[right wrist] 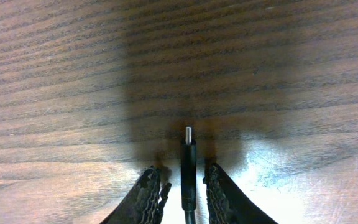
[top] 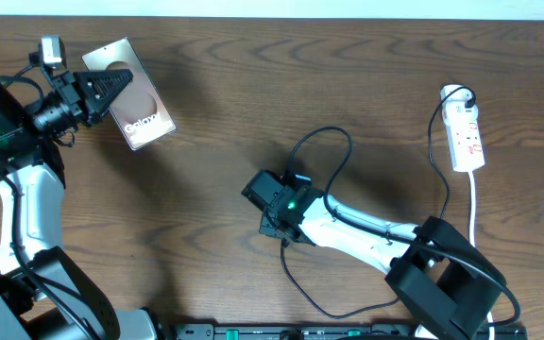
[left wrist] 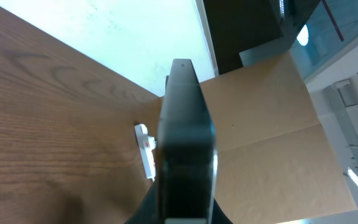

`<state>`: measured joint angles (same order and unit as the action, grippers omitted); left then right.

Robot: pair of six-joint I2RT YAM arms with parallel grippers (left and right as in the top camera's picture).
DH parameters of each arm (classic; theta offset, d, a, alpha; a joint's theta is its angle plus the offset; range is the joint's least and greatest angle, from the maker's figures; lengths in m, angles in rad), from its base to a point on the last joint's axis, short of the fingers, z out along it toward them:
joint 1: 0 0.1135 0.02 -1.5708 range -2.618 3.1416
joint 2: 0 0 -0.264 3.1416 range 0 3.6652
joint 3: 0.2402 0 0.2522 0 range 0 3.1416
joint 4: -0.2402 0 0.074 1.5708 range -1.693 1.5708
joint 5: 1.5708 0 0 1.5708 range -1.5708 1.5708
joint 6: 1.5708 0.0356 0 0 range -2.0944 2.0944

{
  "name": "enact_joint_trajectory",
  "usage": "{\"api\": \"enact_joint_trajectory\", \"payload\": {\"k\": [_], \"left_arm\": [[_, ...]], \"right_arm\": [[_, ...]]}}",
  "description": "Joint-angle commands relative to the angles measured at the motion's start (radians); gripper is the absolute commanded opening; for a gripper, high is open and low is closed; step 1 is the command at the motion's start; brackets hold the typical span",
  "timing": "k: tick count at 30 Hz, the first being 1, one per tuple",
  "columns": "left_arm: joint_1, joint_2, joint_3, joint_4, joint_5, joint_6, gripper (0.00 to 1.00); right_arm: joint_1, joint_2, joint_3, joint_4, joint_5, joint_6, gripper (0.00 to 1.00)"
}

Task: Plug charger to phone and switch on socket
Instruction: 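Align the right gripper over the USB-C plug and close on it, then lift the USB-C plug with the right gripper toward the phone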

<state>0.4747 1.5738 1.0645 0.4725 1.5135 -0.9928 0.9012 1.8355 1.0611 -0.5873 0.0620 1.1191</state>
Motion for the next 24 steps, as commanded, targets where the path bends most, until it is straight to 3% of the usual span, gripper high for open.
{"api": "enact_joint_trajectory", "payload": {"k": [1, 10, 15, 19, 24], "left_arm": [[-0.001, -0.006, -0.011, 0.008, 0.016, 0.013, 0.08], [-0.001, -0.006, -0.011, 0.008, 0.016, 0.013, 0.07], [-0.001, -0.006, -0.011, 0.008, 0.016, 0.013, 0.07], [-0.001, -0.006, -0.011, 0.008, 0.016, 0.013, 0.07], [-0.001, -0.006, -0.011, 0.008, 0.016, 0.013, 0.07]], "right_arm": [[-0.008, 0.016, -0.008, -0.003, 0.023, 0.010, 0.21], [-0.008, 0.016, -0.008, -0.003, 0.037, 0.025, 0.22], [-0.008, 0.016, -0.008, -0.003, 0.037, 0.025, 0.17], [-0.008, 0.016, -0.008, -0.004, 0.037, 0.025, 0.02], [-0.014, 0.016, -0.007, -0.005, -0.006, 0.024, 0.01]]}}
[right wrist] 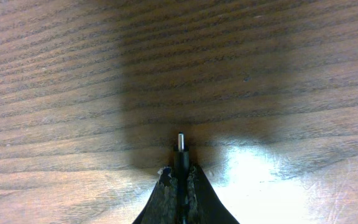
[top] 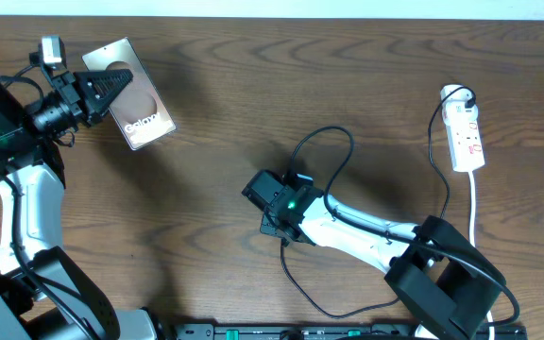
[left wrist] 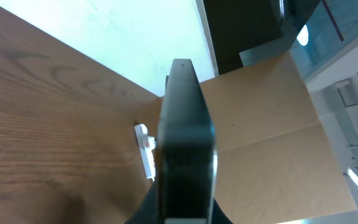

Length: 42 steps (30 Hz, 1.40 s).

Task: Plug charger to phone and switch on socket
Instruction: 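Lift the USB-C plug with the right gripper toward the phone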

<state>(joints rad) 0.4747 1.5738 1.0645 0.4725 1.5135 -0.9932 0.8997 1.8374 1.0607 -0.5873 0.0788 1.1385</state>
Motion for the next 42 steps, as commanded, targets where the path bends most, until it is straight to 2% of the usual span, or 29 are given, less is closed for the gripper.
{"api": "enact_joint_trajectory", "payload": {"k": [1, 6, 7, 10, 12, 16, 22, 24, 28, 33, 36, 42], "left_arm": [[-0.001, -0.006, -0.011, 0.008, 0.016, 0.013, 0.07], [-0.001, -0.006, -0.012, 0.008, 0.016, 0.013, 0.07], [-0.001, -0.006, -0.012, 0.008, 0.016, 0.012, 0.07], [-0.001, -0.006, -0.012, 0.008, 0.016, 0.012, 0.07], [-0.001, -0.006, -0.012, 0.008, 0.015, 0.013, 0.07], [-0.001, -0.006, -0.012, 0.009, 0.003, 0.013, 0.07], [-0.002, -0.006, -0.012, 0.009, -0.039, 0.014, 0.08], [-0.005, -0.006, -0.012, 0.009, -0.042, 0.020, 0.07], [-0.022, -0.006, -0.012, 0.009, -0.043, 0.032, 0.07], [-0.059, -0.006, -0.012, 0.009, -0.089, 0.044, 0.07], [-0.100, -0.006, -0.012, 0.009, -0.126, 0.058, 0.07], [-0.196, -0.006, -0.011, 0.039, -0.220, 0.061, 0.08]], "right_arm": [[-0.019, 0.014, -0.007, -0.003, -0.056, 0.003, 0.01], [-0.101, 0.014, -0.007, 0.110, -0.418, -0.195, 0.01], [-0.121, 0.014, -0.007, 0.159, -0.524, -0.263, 0.01], [-0.197, 0.014, -0.007, 0.395, -1.008, -0.480, 0.01], [-0.233, 0.014, -0.007, 0.503, -1.176, -0.509, 0.01], [-0.307, 0.014, -0.007, 0.654, -1.299, -0.570, 0.01], [-0.387, 0.041, -0.008, 0.762, -1.303, -0.647, 0.01], [-0.395, 0.080, -0.008, 0.872, -1.359, -0.635, 0.01], [-0.393, 0.192, -0.008, 1.196, -1.481, -0.401, 0.01], [-0.364, 0.239, -0.008, 1.521, -1.478, -0.167, 0.01], [-0.359, 0.239, -0.008, 1.651, -1.455, -0.060, 0.01], [-0.356, 0.239, -0.008, 1.752, -1.425, 0.049, 0.01]]}}
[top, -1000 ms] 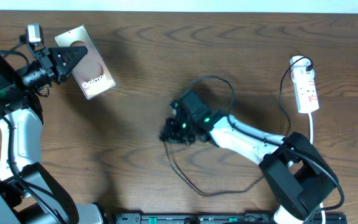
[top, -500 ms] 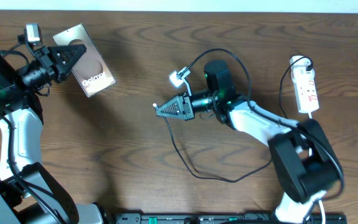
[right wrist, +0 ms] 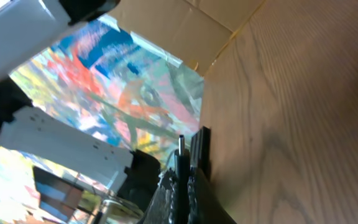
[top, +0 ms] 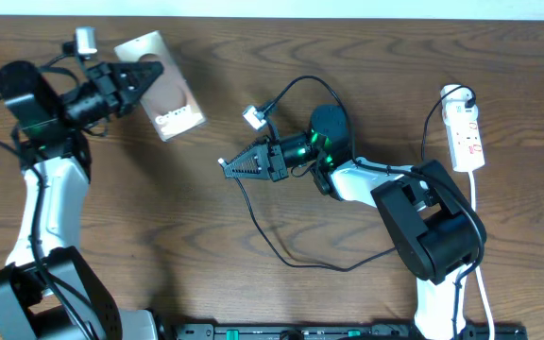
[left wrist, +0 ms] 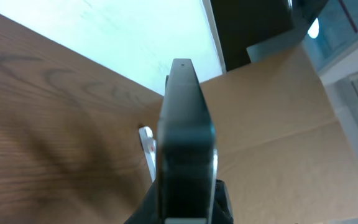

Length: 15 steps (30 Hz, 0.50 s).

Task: Plug charger to phone and switch on socket
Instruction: 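Lift the USB-C plug with the right gripper toward the phone, then push the USB-C plug into the phone's bottom port held by left gripper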

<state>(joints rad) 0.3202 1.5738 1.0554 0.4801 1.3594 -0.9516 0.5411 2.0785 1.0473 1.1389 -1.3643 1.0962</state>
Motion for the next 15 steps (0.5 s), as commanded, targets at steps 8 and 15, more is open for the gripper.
{"api": "enact_joint_trajectory", "payload": {"k": [8, 15], "left_arm": [[-0.093, -0.006, -0.002, 0.051, -0.210, -0.015, 0.07], [-0.093, -0.006, -0.002, 0.306, -0.217, -0.209, 0.07]], "right_arm": [[-0.001, -0.002, 0.005, 0.154, 0.120, 0.228, 0.01], [-0.005, -0.002, 0.006, 0.378, 0.187, 0.403, 0.01]]}}
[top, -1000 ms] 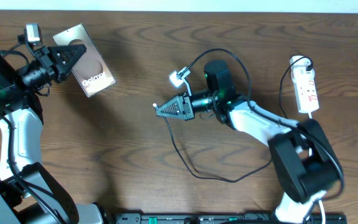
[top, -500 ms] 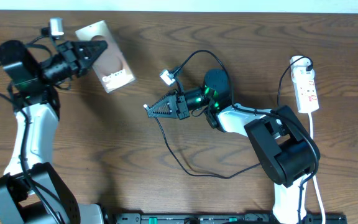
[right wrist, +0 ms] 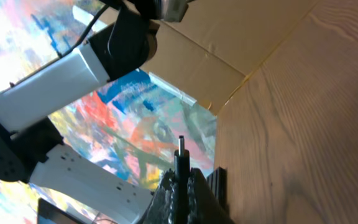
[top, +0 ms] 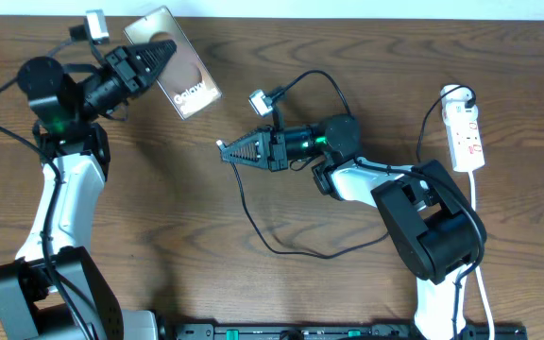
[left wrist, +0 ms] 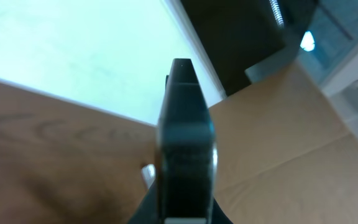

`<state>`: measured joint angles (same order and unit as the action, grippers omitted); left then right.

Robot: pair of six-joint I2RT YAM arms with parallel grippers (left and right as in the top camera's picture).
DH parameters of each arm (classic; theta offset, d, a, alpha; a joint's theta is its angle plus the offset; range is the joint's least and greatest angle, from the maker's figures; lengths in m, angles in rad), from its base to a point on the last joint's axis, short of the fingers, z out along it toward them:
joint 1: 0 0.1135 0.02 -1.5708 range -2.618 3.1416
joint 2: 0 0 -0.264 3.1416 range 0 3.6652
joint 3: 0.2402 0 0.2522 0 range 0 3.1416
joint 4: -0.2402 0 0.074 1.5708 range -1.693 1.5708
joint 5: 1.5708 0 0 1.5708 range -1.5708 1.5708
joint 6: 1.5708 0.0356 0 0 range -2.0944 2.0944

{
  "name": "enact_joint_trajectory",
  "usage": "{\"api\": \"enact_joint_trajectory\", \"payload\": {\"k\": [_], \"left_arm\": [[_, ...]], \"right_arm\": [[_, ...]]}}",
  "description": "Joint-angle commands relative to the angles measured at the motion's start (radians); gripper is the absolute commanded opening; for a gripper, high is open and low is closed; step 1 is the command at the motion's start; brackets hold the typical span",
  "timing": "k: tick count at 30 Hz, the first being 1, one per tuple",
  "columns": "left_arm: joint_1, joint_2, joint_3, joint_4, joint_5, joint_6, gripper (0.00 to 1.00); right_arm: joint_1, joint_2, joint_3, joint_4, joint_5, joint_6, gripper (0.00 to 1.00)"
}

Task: Plug charger to phone and switch on socket
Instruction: 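Push the USB-C plug into the phone's bottom port held by left gripper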

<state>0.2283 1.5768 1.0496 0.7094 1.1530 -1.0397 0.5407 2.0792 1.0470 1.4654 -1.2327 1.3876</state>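
The phone [top: 186, 81], pale pink with "Galaxy" on its back, is held raised at the top left by my left gripper [top: 155, 55], shut on it; in the left wrist view its dark edge [left wrist: 185, 143] fills the middle. My right gripper [top: 229, 151] is lifted at mid-table, pointing left, shut on the black charger plug [right wrist: 180, 160], whose metal tip sticks out beyond the fingertips. The black cable [top: 253, 212] loops down across the table. The white socket strip [top: 465, 137] lies at the right edge.
The cable also arcs over the right arm near the table's centre [top: 324, 80]. A cardboard panel [left wrist: 272, 143] stands beyond the table's far side. The dark wooden table [top: 140, 236] stretches between the arms.
My left gripper has carried the phone a little to the right and up, tilted further. My right gripper with the plug has shifted slightly up and pointing left toward the phone.
At first my right gripper stood open around the plug lying on the table while my left held the phone at the top left. It then shut on the plug. Later the plug was lifted and turned leftward, the phone brought right; now both are closer together.
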Motion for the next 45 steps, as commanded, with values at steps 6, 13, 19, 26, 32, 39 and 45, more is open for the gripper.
{"api": "enact_joint_trajectory", "payload": {"k": [6, 13, 19, 26, 32, 39, 45], "left_arm": [[-0.001, -0.010, 0.003, 0.101, 0.044, -0.176, 0.08], [-0.001, -0.010, 0.003, 0.101, 0.134, -0.188, 0.08], [-0.001, -0.008, 0.003, 0.100, 0.145, -0.143, 0.07], [-0.001, -0.008, 0.003, 0.100, 0.137, -0.140, 0.07], [-0.018, -0.008, 0.003, 0.100, 0.111, -0.140, 0.08], [-0.050, -0.008, 0.003, 0.100, 0.095, -0.140, 0.07], [-0.049, -0.008, 0.003, 0.100, 0.095, -0.140, 0.07]], "right_arm": [[-0.005, -0.003, 0.011, 0.110, 0.074, 0.171, 0.01], [-0.005, -0.003, 0.018, 0.110, 0.039, 0.114, 0.01], [-0.005, -0.004, 0.031, 0.110, -0.002, 0.061, 0.01], [0.000, -0.005, 0.084, 0.110, -0.039, 0.009, 0.01], [0.004, -0.005, 0.126, 0.110, -0.023, -0.010, 0.01], [0.003, -0.005, 0.126, 0.110, 0.027, -0.013, 0.01], [-0.008, -0.005, 0.126, 0.110, 0.030, -0.013, 0.01]]}}
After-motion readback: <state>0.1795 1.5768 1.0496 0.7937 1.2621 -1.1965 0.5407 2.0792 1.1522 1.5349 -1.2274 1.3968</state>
